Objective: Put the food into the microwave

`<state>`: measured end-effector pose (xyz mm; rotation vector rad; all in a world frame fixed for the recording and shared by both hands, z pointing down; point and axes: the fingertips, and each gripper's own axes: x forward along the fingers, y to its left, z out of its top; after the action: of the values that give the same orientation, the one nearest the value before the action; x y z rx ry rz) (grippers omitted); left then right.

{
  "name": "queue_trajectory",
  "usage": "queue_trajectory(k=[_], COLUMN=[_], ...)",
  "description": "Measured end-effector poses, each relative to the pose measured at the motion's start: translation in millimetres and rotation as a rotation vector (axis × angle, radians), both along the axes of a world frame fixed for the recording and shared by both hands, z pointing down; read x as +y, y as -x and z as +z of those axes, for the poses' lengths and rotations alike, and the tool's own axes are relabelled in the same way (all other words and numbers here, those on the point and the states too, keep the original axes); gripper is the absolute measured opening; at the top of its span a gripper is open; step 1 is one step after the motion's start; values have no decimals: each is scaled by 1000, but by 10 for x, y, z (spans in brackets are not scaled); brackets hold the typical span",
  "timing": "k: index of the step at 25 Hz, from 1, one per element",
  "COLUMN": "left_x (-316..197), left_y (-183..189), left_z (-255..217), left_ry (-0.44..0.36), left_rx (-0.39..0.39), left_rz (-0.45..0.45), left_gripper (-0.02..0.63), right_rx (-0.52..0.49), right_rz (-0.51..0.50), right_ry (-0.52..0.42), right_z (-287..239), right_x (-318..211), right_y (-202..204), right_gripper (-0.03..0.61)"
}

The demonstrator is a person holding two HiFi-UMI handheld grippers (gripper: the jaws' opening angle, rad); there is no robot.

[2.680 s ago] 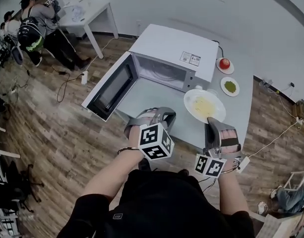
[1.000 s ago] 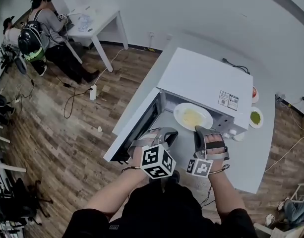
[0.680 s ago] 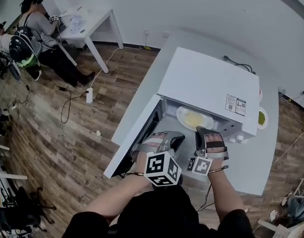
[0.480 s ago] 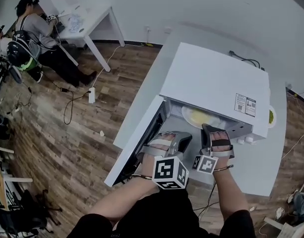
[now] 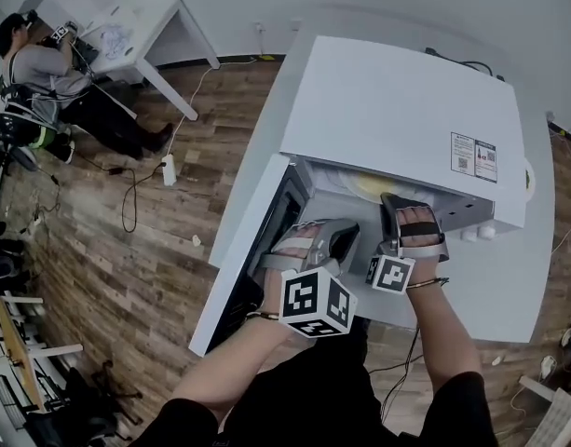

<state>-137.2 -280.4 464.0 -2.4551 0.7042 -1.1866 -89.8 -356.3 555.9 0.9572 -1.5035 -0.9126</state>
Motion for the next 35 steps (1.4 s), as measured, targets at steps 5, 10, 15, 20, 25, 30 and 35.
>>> queue_trajectory(k=[5,10,15,20,25,30,35], left_x=[58,92,69,31,51,61,60], left_y=[-45,-111,-136,-153,-151,-149,-175], left_z=[6,-25,-112,-138,-139,-114,-94], left_ry=[10,15,14,14,14,21,25], left_rx=[4,11,27,36,28,25,19], left_rz=[14,24,23,16,16,11,15], left_gripper=[8,8,8,8,8,8,8], right_rx=[-45,-80,-62,-73,-68,-71,-90], right_rz=[49,38,22,18,-50,-72,-41], right_ry=[79,152,220,256,203,202,212], right_z=[9,-27,78,86,-19,-6,-25], right_x=[-136,-57,104,132,266,319,196], right_y=[-49,-49,-106,-94,17,70,40], right_gripper=[41,101,123,124,108,32,31])
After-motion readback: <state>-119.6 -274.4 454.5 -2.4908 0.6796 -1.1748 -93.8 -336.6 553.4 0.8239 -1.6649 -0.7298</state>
